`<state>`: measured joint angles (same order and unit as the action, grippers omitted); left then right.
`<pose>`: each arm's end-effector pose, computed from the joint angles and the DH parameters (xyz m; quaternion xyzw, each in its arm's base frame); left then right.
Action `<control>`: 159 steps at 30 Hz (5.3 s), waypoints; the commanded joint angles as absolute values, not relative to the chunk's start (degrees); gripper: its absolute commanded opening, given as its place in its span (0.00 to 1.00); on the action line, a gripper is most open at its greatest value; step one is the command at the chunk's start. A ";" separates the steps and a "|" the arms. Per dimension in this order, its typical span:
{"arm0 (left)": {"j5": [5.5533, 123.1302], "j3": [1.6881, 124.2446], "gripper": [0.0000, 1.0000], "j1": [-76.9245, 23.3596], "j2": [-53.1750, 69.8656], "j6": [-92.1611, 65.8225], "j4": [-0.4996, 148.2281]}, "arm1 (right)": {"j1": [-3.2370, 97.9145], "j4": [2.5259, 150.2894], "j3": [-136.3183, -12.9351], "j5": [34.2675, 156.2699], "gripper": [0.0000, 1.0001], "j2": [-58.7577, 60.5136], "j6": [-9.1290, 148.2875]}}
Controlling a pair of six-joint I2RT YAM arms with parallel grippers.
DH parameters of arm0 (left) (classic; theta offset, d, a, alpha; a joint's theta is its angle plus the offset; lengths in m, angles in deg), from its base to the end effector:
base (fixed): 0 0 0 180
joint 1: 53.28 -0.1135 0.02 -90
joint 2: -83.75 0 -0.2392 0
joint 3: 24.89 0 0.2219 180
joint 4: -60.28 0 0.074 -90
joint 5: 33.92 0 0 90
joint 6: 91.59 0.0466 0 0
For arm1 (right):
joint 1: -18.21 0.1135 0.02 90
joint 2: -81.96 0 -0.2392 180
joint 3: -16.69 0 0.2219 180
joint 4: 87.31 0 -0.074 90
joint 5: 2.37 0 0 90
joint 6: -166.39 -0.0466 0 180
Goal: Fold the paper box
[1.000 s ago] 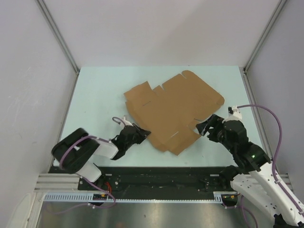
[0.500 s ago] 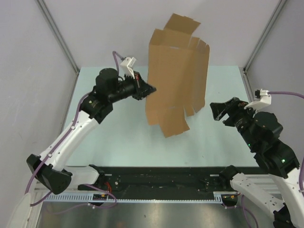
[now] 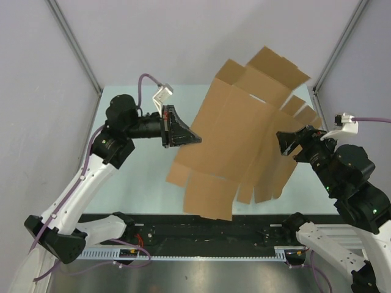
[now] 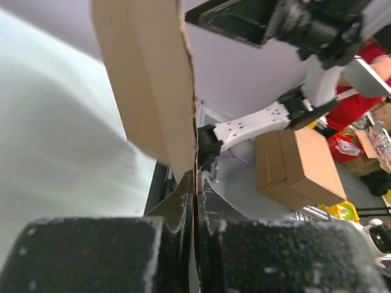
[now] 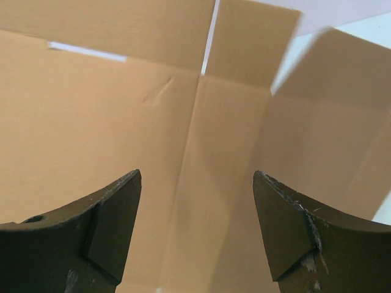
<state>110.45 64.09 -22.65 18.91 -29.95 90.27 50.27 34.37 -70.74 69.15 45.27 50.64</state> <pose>0.1712 -0.1454 0.4104 0.3192 0.6541 -0.5886 0.3519 0.0805 0.0330 0.4126 0.0648 0.7472 0.2086 0.6277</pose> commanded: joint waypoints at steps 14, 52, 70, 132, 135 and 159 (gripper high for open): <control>104.08 63.92 0.00 -35.87 1.77 -30.07 93.90 | 50.20 30.07 -78.62 65.04 0.79 45.22 54.51; 27.43 15.59 1.00 -18.57 43.33 -83.14 96.71 | 50.29 39.91 -65.88 68.73 0.79 36.26 51.79; 44.64 18.48 0.57 -27.25 13.62 -66.92 74.93 | 50.29 37.37 -65.61 66.27 0.79 39.68 53.72; 69.09 71.21 0.31 -40.81 -19.34 -35.51 83.98 | 47.22 84.03 -54.89 93.87 0.00 -16.47 42.91; 65.84 73.50 0.32 -39.84 -21.70 -37.45 84.05 | 45.46 88.85 -54.89 96.15 0.00 -19.28 40.89; 51.07 101.19 0.10 -37.29 -46.58 -34.46 104.18 | 43.44 89.66 -54.89 97.91 0.00 -28.52 41.41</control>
<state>53.08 97.23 -37.80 -44.76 -35.13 101.75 43.21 90.96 -54.52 98.24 -27.01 40.06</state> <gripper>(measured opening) 0.160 0.009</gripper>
